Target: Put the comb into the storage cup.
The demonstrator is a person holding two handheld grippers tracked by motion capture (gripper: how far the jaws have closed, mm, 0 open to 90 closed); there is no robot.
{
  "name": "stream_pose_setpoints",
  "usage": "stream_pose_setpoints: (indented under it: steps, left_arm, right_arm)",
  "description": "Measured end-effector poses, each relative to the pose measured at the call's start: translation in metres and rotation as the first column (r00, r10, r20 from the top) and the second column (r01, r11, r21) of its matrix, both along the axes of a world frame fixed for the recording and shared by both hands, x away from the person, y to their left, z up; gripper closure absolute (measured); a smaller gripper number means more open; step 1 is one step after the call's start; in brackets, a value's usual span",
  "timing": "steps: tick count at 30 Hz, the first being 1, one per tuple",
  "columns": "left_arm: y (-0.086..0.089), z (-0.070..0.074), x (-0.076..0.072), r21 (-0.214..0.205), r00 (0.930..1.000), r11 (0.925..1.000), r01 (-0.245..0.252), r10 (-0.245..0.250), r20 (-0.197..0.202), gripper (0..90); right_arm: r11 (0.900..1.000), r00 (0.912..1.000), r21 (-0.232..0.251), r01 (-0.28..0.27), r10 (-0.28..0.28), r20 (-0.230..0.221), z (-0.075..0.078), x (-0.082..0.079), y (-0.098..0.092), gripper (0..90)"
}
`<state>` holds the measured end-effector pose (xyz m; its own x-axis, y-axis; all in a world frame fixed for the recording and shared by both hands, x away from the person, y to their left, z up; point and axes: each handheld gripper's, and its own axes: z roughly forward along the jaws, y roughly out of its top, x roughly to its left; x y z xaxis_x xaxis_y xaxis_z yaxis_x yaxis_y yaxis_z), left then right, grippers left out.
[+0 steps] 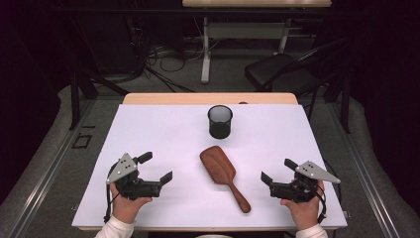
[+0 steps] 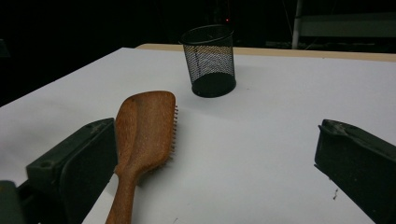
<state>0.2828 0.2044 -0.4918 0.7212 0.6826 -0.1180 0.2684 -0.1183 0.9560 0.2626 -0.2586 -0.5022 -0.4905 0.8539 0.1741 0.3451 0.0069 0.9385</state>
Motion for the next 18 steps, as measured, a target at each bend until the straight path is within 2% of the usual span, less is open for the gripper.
stream_pose_setpoints:
  steps: [5, 7, 11, 13, 18]
  left_arm:
    - [-0.001, -0.002, 0.002, 0.005, 0.9999, 1.0000, 0.005, -0.005, -0.015, 0.2]
    - [-0.002, -0.003, 0.002, 0.004, 0.9998, 1.0000, -0.008, 0.008, -0.017, 0.3]
    - [-0.005, -0.005, 0.003, 0.009, 0.9994, 0.9999, -0.008, 0.009, -0.032, 0.3]
    - [-0.006, -0.007, 0.004, 0.008, 0.9991, 1.0000, 0.002, -0.002, -0.042, 0.3]
    - [-0.009, -0.009, 0.005, 0.006, 0.9984, 1.0000, -0.006, 0.006, -0.057, 0.4]
  right_arm:
    - [0.9994, 0.9997, -0.025, -0.023, 0.023, -0.007, -0.003, 0.002, 0.005, 0.0]
    - [0.9991, 0.9995, -0.032, -0.028, 0.028, -0.016, -0.004, 0.001, 0.007, 0.1]
    - [0.9991, 0.9999, -0.041, -0.010, 0.010, -0.009, -0.003, -0.002, 0.011, 6.6]
    - [0.9992, 0.9993, -0.032, -0.023, 0.022, -0.029, -0.003, -0.001, 0.014, 6.8]
    - [0.9964, 0.9988, -0.078, -0.033, 0.030, -0.038, -0.005, 0.002, 0.022, 15.0]
